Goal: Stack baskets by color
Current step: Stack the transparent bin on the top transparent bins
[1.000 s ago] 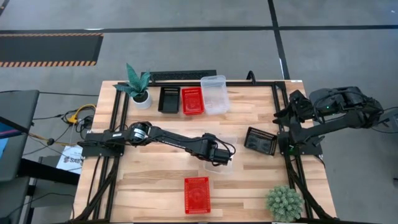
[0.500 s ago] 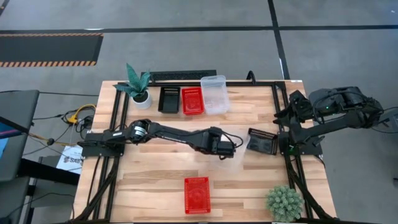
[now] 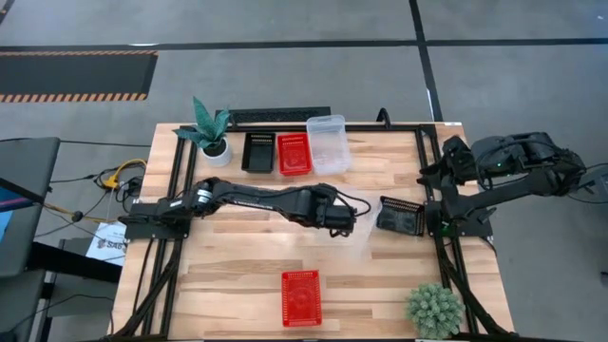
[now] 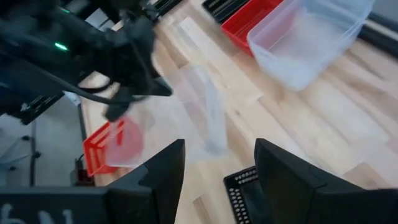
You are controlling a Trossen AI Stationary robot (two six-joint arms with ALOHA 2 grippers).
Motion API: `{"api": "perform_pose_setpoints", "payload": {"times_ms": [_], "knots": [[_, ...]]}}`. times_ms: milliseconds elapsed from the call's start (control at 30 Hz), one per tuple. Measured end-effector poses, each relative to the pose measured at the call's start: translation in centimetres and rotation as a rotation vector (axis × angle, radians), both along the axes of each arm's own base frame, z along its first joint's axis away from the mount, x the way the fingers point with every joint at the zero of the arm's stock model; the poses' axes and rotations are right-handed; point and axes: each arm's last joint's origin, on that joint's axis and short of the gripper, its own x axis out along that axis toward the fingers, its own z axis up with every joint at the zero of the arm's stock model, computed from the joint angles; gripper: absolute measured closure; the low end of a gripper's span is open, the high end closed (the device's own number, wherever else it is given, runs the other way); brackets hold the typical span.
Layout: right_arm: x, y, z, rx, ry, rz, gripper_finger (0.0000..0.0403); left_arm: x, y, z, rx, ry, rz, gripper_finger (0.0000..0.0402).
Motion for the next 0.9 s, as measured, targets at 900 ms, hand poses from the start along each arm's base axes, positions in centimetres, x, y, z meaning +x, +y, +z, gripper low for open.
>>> {"api": "perform_pose_setpoints", "payload": {"times_ms": [900], "knots": [[0.0, -0.3, 0.8, 0.006, -0.123, -0.12, 0.0188, -3.1, 1.9, 5.1, 0.021, 0.017, -0.101, 0.0401]]}}
